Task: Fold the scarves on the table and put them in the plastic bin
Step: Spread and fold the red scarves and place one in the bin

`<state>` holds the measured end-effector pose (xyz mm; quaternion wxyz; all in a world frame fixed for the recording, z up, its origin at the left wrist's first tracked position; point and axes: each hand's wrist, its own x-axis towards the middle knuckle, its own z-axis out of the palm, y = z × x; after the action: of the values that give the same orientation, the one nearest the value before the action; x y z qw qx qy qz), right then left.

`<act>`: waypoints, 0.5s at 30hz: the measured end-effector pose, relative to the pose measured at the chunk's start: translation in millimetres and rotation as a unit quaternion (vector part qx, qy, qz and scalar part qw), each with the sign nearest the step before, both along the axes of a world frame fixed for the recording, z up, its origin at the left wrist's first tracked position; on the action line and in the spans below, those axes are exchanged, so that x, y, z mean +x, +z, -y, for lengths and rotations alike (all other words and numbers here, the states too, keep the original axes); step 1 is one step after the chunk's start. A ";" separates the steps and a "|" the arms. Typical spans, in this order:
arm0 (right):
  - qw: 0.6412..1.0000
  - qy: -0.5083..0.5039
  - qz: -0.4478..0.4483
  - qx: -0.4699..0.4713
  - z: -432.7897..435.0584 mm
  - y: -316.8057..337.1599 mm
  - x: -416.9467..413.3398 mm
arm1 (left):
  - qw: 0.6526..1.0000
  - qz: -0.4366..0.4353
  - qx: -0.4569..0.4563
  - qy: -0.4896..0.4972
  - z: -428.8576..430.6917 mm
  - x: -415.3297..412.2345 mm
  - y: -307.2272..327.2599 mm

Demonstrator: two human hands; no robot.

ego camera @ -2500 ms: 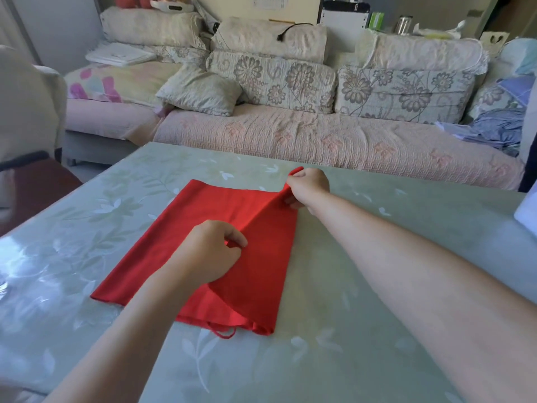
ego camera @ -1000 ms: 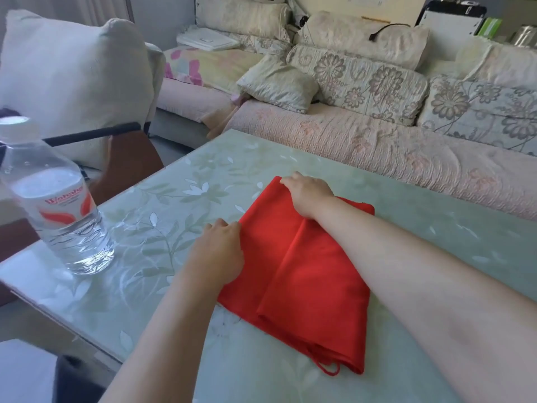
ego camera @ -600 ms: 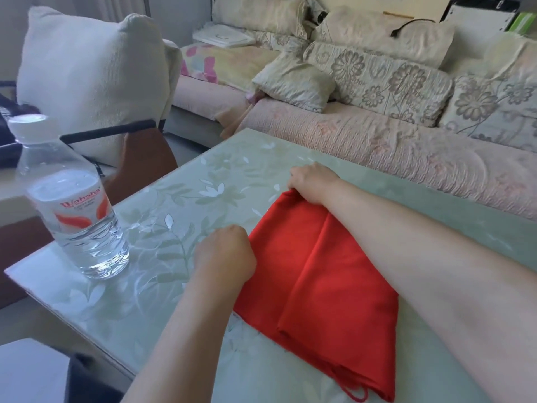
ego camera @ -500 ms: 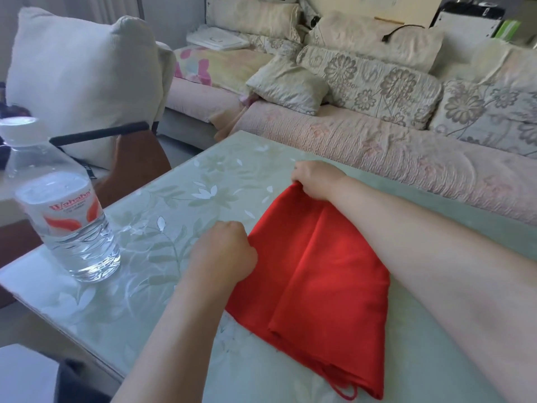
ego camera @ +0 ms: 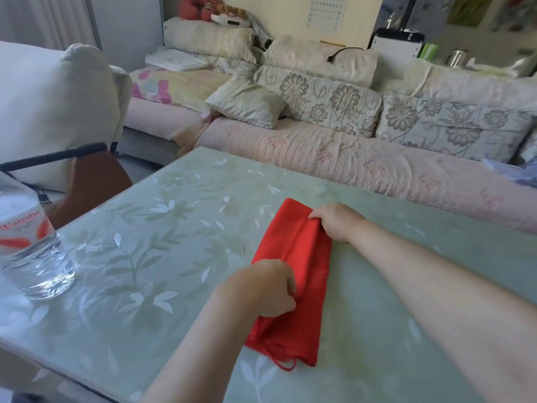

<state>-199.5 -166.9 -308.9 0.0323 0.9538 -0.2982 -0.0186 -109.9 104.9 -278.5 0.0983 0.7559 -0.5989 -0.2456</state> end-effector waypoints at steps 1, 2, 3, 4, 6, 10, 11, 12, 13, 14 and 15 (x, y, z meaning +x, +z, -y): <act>1.000 -0.013 -0.022 -0.006 -6.0 -6.0 -4.4 | 0.999 0.012 0.040 -0.009 -0.3 -2.5 0.8; 0.999 -0.024 -0.027 -0.025 -11.4 -10.0 -6.8 | 0.998 0.012 0.060 -0.006 0.7 -3.9 2.0; 0.998 -0.037 -0.019 -0.052 -16.3 -12.1 -8.0 | 0.999 0.007 0.052 0.011 3.1 -4.7 2.5; 0.996 -0.054 0.000 -0.076 -20.4 -13.4 -8.0 | 0.999 0.005 0.013 0.038 6.9 -4.7 2.1; 0.991 -0.093 0.068 -0.070 -29.4 -14.7 -5.0 | 0.991 0.027 -0.105 0.077 14.9 -2.9 -6.4; 0.985 -0.138 0.073 0.071 -43.8 -28.5 3.3 | 0.988 0.120 -0.096 0.001 17.2 0.6 -44.2; 0.984 -0.140 0.050 0.095 -45.3 -32.9 2.4 | 0.989 0.131 -0.066 -0.001 15.7 2.2 -54.0; 0.983 -0.143 0.039 0.112 -45.2 -35.9 0.4 | 0.989 0.136 -0.053 0.003 14.1 3.5 -61.4; 0.981 -0.146 0.038 0.119 -43.0 -37.8 -1.5 | 0.989 0.136 -0.054 0.010 13.6 5.0 -67.6; 0.981 -0.147 0.041 0.121 -39.6 -38.5 -2.7 | 0.989 0.136 -0.059 0.015 13.3 5.2 -70.6; 0.981 -0.150 0.044 0.119 -36.5 -38.2 -3.5 | 0.989 0.136 -0.062 0.020 13.1 4.9 -70.9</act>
<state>-203.0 -130.4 -347.1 -0.0978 0.8952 -0.4346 -0.0170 -105.0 91.8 -349.4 0.0672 0.7867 -0.6054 -0.1006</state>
